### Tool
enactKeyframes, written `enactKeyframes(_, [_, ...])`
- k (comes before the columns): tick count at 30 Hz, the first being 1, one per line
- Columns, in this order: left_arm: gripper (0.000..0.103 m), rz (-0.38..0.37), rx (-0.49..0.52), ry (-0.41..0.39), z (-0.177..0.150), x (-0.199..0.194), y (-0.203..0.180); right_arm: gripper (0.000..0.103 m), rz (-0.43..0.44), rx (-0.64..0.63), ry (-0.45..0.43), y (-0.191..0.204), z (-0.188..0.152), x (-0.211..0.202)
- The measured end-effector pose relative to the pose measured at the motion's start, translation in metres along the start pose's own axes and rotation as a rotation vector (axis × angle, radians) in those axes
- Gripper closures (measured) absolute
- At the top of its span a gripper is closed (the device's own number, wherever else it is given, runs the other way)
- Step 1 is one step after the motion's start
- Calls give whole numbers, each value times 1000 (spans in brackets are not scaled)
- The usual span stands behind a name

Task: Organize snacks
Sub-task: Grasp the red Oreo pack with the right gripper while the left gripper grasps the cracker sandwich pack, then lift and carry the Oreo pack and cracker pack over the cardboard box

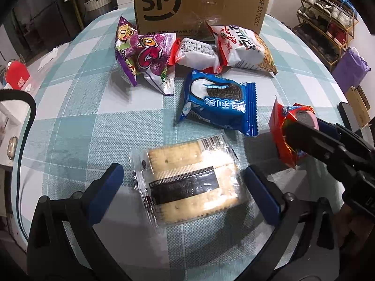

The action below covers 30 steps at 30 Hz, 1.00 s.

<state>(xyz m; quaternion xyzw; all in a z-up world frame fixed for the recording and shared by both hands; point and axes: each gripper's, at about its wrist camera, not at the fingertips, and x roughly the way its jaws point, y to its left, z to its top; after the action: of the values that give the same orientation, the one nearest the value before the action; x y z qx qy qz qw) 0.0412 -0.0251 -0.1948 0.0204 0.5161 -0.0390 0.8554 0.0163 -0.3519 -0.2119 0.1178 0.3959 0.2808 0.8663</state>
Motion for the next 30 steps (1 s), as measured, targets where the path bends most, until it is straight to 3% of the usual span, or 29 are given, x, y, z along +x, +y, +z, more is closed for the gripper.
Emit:
enactKeyframes(2, [3,-22,6,-6,0,-1,1,58,1,0,-1,0,0,0])
enactKeyframes(5, [21,-25,36,-26,-2,-6,3,58,3,7,-1,-1,0,0])
enactKeyframes(11, [34,-78,51,-39,-5,-13,17,58,-2,11,-4,-1,0,0])
enactKeyframes(22, [37,-115,47,-57,-15,-19,32,58,-10,25,-6,-3,-1,-1])
enactKeyframes(30, [37,-78,34,-130,-12,-40,38,58,-15,47,-23,-5,-3,-6])
